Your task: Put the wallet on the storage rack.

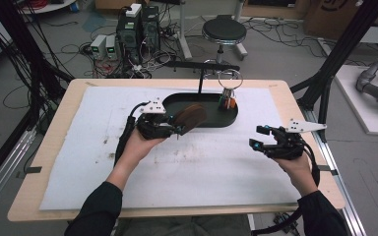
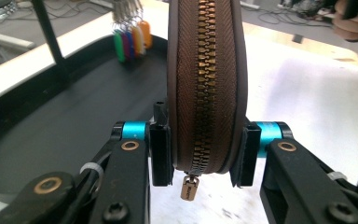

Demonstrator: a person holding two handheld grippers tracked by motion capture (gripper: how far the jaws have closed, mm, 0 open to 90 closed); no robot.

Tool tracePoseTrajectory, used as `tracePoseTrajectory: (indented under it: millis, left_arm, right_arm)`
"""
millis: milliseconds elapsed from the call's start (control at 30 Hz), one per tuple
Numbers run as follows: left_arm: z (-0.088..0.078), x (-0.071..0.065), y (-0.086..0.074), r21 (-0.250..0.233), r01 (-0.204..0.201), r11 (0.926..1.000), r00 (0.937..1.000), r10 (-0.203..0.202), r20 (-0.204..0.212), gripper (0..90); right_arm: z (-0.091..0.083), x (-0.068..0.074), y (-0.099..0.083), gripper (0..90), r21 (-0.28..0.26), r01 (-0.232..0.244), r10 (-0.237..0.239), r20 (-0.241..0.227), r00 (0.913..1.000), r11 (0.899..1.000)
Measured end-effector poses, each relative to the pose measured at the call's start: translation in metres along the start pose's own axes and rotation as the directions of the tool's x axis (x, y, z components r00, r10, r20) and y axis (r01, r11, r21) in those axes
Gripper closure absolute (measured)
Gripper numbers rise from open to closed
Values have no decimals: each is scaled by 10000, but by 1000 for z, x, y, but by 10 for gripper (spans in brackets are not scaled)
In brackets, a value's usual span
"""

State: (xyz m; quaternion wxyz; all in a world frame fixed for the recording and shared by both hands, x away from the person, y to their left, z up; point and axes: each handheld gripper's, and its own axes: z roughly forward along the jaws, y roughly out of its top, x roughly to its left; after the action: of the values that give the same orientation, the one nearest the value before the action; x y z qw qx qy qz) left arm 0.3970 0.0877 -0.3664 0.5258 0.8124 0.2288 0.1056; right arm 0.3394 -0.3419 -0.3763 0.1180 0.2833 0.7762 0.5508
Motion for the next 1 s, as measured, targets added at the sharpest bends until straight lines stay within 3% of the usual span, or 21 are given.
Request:
tracePoseTrajectory:
  millis: [633, 767, 900, 1000]
  left_arm:
    - [30, 32, 32, 754, -32, 9971, 9949, 108, -999, 663]
    - [39, 39, 34, 1211, -9, 9926, 9923, 159, -1232, 663]
    - [49, 46, 38, 1364, 111, 9906, 9907, 76, -1360, 663]
    - [57, 50, 39, 1756, 107, 9844, 9881, 166, -1528, 663]
  right_arm:
    - [-2, -3, -1, 299, -18, -68, 69, 198, 9998, 10000]
    - [-1, -3, -1, 299, -17, -49, 49, 187, 9998, 10000]
    - [-1, -3, -1, 298, -16, -64, 64, 180, 9998, 10000]
    - [-2, -4, -1, 298, -21, -85, 85, 168, 9998, 10000]
